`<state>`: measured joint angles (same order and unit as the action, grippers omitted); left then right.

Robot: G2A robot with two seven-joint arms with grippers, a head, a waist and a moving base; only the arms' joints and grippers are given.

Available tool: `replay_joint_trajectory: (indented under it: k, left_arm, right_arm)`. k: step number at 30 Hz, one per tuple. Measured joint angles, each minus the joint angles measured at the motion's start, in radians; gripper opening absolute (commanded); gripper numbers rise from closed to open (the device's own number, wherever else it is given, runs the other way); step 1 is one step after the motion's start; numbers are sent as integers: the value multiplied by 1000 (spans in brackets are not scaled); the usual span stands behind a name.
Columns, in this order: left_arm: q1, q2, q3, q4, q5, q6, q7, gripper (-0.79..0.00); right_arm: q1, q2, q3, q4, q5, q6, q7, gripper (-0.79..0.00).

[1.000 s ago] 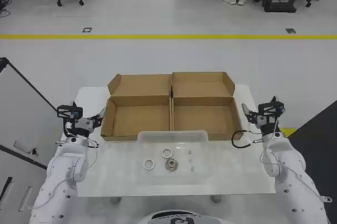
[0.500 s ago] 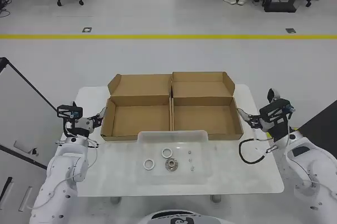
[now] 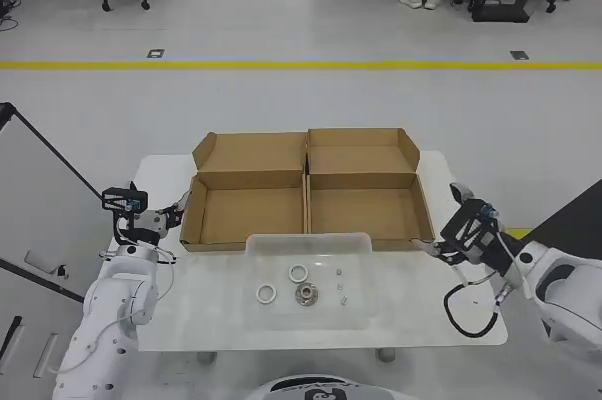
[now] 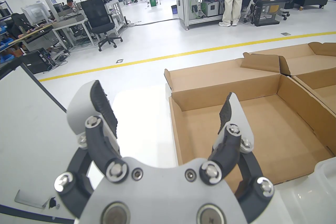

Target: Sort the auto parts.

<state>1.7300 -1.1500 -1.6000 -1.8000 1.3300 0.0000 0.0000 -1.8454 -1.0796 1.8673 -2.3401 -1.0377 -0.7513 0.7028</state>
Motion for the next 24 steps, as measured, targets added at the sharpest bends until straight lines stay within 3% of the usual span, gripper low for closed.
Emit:
replay_joint_trajectory:
  k: [9,24]
  left_arm:
    - [0,0,0,0,0,0,0,0]
    - [0,0,0,0,0,0,0,0]
  right_arm:
    - [129,36,-105,13,187,-100,260,0]
    - [339,180,-420,60,271,23,390,0]
